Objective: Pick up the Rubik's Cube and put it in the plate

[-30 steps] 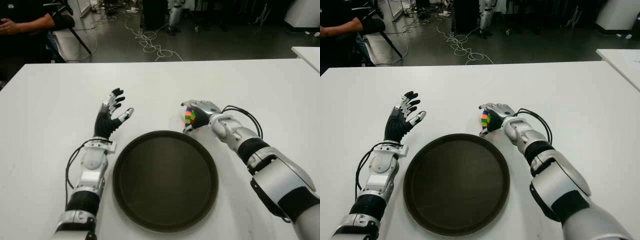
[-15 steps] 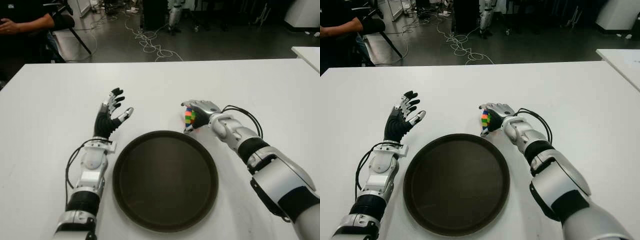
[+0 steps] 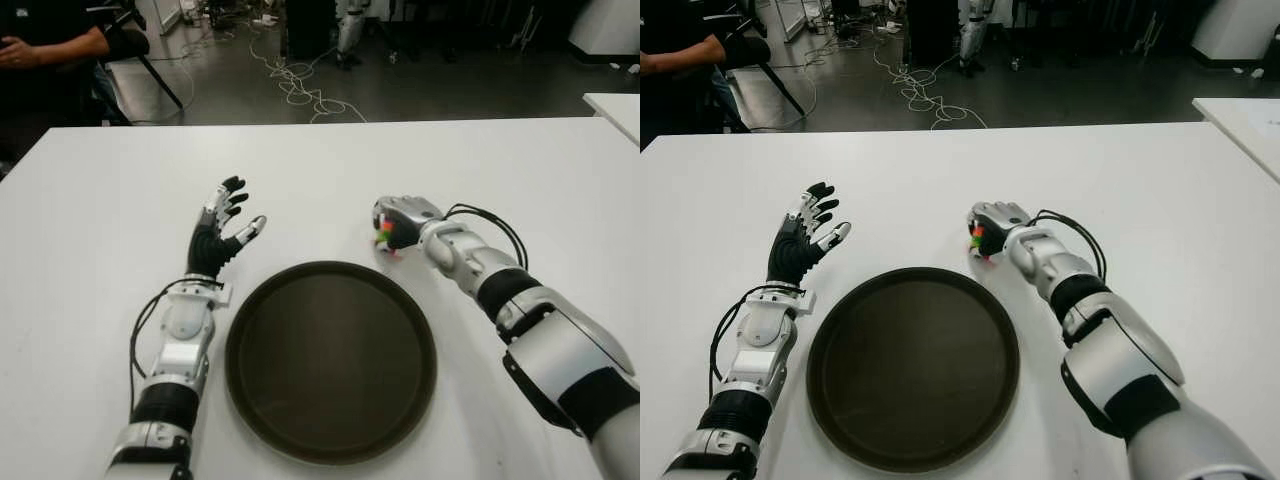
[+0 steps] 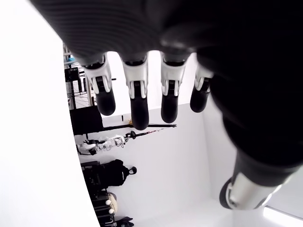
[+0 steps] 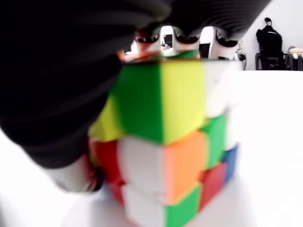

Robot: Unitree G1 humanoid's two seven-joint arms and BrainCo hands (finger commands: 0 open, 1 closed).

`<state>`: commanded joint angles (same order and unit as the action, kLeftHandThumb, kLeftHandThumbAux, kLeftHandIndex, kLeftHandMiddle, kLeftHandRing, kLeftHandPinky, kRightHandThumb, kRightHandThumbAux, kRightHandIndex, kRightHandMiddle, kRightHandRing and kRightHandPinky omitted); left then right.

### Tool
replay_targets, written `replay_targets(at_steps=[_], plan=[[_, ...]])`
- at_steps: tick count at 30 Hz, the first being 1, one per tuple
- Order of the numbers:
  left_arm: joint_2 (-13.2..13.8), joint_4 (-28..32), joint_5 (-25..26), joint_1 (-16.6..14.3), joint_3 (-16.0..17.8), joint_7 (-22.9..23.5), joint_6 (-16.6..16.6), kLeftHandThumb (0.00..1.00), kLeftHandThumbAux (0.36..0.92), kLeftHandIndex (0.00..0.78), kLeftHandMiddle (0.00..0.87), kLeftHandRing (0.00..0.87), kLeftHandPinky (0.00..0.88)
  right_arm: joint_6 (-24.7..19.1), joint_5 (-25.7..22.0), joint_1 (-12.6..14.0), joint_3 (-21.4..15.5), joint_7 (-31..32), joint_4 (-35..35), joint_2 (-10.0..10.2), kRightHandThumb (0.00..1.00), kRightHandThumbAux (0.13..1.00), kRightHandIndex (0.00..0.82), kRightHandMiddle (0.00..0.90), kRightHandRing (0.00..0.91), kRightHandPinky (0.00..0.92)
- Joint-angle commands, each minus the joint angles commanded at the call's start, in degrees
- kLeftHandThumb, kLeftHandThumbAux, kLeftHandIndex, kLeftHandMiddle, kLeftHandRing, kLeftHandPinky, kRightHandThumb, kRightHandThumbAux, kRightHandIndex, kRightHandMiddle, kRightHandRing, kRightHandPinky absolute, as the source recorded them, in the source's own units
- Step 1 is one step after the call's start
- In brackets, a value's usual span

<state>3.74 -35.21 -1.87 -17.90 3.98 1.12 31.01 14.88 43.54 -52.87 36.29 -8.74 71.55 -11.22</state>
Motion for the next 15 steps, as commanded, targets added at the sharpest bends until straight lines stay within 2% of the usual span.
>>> replay_targets(at_steps=[15], plan=[[-0.1,1.5,-0.2,0.7,-0.1,-0.2,-0.5,0.049,0.688,0.082,0.154,0.136,0.119,-0.5,-0.9,0.1,-1.0,-1.6,-0.4,0.0,0.690,0.739,0.415,0.567,0.580,0.562]])
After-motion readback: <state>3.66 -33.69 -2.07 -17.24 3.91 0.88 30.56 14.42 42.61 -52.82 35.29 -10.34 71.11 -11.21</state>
